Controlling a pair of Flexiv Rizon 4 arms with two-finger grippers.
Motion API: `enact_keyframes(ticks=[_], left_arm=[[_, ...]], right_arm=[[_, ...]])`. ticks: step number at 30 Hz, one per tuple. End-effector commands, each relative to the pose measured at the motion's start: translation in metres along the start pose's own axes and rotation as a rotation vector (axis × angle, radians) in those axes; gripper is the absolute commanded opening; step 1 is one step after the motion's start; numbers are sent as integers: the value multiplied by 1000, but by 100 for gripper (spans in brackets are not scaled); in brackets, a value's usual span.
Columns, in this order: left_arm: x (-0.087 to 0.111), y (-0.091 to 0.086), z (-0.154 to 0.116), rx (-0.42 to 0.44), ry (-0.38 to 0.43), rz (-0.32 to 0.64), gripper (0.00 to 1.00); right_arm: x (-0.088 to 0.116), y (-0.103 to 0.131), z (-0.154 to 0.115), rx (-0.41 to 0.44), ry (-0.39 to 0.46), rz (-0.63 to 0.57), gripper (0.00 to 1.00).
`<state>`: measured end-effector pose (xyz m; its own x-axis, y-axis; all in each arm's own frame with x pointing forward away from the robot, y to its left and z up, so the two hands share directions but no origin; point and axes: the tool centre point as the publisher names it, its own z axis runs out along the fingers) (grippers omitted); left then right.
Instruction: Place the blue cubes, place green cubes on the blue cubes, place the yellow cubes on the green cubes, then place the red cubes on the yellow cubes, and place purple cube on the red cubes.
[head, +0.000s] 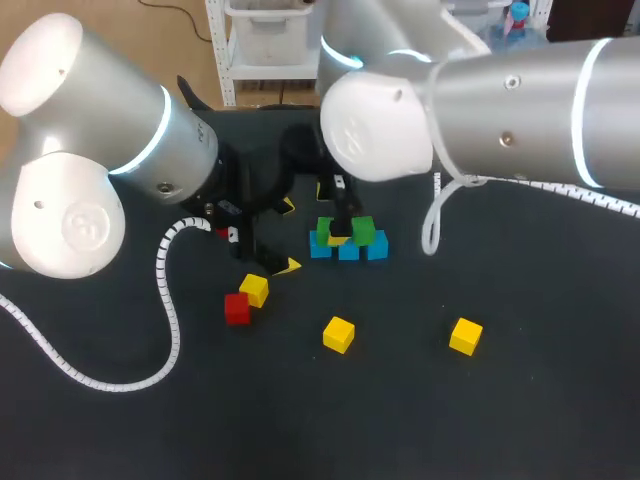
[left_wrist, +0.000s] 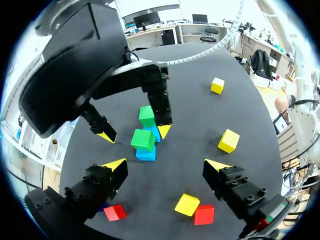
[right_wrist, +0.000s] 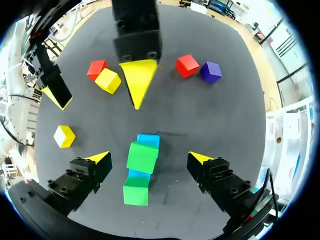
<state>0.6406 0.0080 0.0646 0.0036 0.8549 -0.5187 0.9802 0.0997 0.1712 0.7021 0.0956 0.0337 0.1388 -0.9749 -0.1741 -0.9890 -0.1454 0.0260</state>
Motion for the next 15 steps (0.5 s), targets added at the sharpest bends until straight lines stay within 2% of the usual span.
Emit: enact_keyframes(ticks=[1,12,13,15], left_arm=[[2,0,0,1,-6,3,100],[2,0,0,1,-6,3,100],[2,0,0,1,-6,3,100],[2,0,0,1,-6,3,100]], right_arm=[[-1,-2,6,-25,-7,-1,100],[-4,-7,13,-35,-14,2,100],[-4,-7,13,-34,-14,2,87],[-3,-8,14,-34,-12,2,52]])
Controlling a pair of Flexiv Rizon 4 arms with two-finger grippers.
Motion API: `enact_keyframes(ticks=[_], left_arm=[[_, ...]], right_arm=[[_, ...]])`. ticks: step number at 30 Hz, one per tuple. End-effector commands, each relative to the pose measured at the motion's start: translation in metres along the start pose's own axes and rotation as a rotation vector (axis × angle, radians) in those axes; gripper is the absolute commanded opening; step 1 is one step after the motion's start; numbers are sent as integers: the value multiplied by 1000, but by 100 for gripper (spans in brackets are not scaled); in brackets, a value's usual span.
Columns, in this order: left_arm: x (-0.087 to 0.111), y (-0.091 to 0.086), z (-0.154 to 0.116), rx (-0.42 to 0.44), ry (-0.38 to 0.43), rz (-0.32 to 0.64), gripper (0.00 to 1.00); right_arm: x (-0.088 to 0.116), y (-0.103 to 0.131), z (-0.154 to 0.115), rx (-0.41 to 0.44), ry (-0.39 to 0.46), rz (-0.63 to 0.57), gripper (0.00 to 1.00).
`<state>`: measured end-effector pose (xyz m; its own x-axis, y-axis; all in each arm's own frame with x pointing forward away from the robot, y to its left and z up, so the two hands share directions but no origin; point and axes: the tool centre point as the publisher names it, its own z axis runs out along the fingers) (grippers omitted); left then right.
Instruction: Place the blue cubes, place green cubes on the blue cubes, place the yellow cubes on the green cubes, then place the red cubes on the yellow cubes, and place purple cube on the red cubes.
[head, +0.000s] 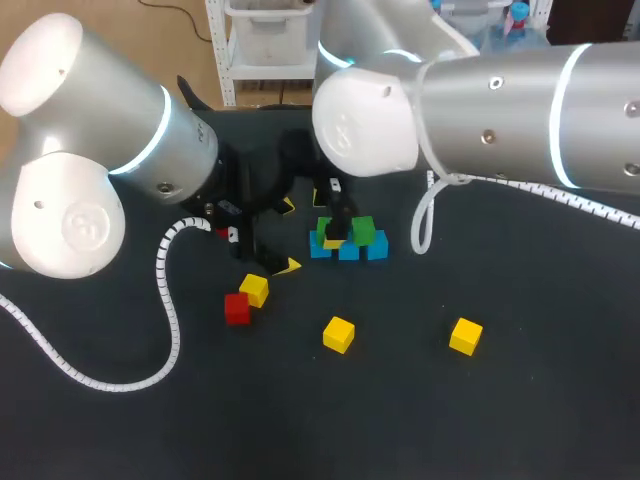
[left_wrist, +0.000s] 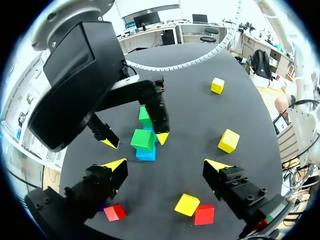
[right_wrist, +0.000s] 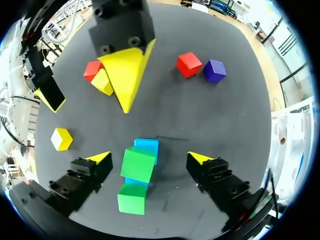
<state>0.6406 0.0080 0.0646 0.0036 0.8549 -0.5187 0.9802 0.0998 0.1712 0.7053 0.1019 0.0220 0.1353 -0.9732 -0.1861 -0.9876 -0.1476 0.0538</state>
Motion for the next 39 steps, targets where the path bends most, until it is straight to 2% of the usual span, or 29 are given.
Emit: enact_keyframes(ticks=[1,6,7,9,11,21,39], left_arm=[[2,0,0,1,-6,3,100],[2,0,0,1,-6,3,100],[2,0,0,1,-6,3,100],[2,0,0,1,-6,3,100],[2,0,0,1,-6,3,100],[2,0,0,1,-6,3,100],[2,0,0,1,-6,3,100]], right_arm=[[1,-4,2,-7,1,0,46],[4,-3,4,-12,6,5,26],[4,-3,4,-14,7,5,16],[4,-3,4,-14,7,4,5],[5,-2,3,-14,8,1,0],[10,2,-3,9,12,8,0],[12,6,3,-1,17,17,1]])
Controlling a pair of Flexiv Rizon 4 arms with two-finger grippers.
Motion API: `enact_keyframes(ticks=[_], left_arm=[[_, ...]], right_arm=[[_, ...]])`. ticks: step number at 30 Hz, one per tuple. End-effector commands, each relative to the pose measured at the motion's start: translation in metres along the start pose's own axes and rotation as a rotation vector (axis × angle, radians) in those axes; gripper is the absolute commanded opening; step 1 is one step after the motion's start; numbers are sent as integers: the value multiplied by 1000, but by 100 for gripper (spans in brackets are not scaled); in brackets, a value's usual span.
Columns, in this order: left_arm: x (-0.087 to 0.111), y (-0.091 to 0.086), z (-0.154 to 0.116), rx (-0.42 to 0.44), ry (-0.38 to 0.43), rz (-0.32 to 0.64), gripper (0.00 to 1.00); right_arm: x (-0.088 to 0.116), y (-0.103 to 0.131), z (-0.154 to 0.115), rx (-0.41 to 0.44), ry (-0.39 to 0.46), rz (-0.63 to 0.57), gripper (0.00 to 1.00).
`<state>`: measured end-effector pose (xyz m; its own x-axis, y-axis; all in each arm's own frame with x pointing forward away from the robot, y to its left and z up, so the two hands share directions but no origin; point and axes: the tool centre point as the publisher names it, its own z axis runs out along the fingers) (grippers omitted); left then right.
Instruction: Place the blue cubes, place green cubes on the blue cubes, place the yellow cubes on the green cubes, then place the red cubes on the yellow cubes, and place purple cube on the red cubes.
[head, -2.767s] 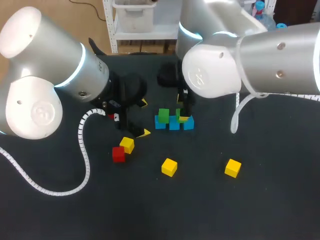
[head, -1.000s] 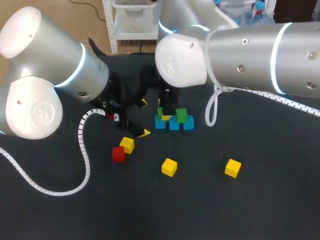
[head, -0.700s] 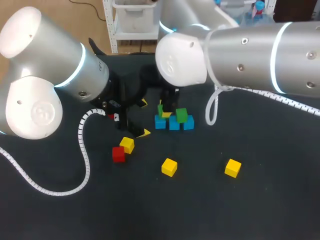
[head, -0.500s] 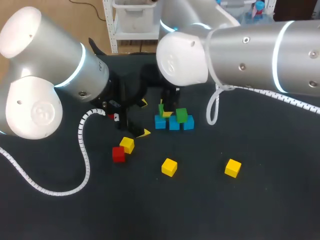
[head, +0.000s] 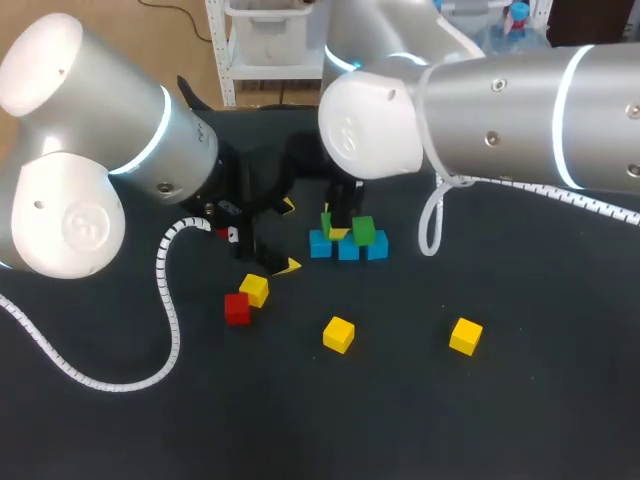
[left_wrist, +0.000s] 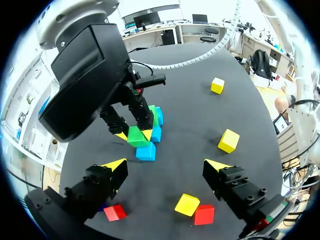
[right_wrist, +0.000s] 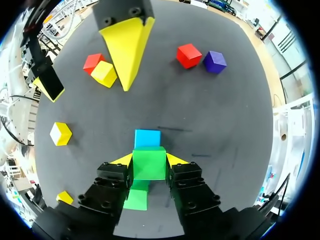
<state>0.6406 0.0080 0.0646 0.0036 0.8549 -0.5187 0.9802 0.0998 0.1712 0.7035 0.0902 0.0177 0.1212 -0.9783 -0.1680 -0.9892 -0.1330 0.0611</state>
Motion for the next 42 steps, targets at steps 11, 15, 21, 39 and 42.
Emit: enact_keyframes(ticks=[11,15,21,39,42], left_arm=[[2,0,0,1,-6,3,100],[2,0,0,1,-6,3,100],[2,0,0,1,-6,3,100],[2,0,0,1,-6,3,100],[2,0,0,1,-6,3,100]], right_arm=[[2,6,1,1,6,5,2],[0,7,2,-1,6,2,2],[-1,7,2,-4,8,-2,4],[2,3,-7,17,-25,8,100],[7,-2,-14,37,-41,21,100]])
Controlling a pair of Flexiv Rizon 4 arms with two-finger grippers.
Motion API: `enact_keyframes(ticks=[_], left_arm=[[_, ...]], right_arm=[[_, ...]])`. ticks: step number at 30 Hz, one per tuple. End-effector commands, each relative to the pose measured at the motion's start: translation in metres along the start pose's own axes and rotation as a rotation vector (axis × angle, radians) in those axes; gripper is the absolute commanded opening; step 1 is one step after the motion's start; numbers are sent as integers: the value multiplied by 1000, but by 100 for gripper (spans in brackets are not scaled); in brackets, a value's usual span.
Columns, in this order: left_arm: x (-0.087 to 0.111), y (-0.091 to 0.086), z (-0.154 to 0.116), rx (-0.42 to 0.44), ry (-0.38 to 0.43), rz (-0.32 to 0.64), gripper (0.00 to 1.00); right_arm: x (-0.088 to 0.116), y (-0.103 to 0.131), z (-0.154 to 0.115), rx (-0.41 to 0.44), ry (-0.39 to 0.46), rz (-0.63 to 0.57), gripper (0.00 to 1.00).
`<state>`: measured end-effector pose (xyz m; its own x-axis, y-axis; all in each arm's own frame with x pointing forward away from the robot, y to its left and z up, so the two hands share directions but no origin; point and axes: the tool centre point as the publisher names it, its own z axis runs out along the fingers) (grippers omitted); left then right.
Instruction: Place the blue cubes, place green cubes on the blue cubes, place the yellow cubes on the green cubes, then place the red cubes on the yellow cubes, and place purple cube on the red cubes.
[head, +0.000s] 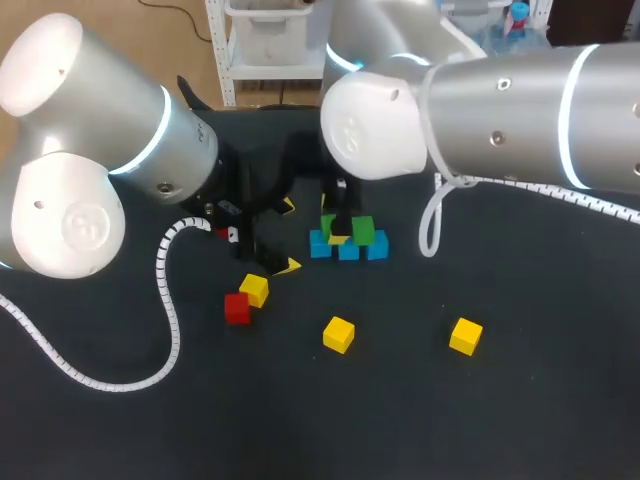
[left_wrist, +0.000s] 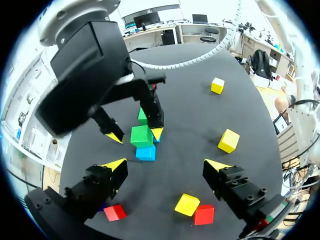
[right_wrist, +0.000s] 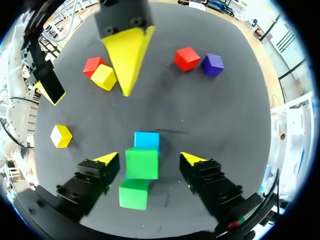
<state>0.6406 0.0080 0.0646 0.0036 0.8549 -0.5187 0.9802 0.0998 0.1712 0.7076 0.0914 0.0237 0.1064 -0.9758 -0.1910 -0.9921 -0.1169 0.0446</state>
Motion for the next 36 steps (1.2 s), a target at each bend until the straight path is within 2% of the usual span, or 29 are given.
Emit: enact_keyframes(ticks=[1,8,11,15,18,24,36], left_arm=[[2,0,0,1,-6,3,100],[2,0,0,1,-6,3,100],[2,0,0,1,-6,3,100],[2,0,0,1,-6,3,100],[2,0,0,1,-6,3,100],[2,0,0,1,-6,3,100],[2,0,0,1,-6,3,100]], right_arm=[[10,0,-11,25,-24,18,100],[39,-3,-43,91,-41,59,100],[60,3,-62,134,-35,101,100],[78,15,-74,137,-10,123,100],[79,18,-65,105,18,75,100],[68,11,-47,49,-2,42,100],[49,-4,-25,-3,5,7,100]])
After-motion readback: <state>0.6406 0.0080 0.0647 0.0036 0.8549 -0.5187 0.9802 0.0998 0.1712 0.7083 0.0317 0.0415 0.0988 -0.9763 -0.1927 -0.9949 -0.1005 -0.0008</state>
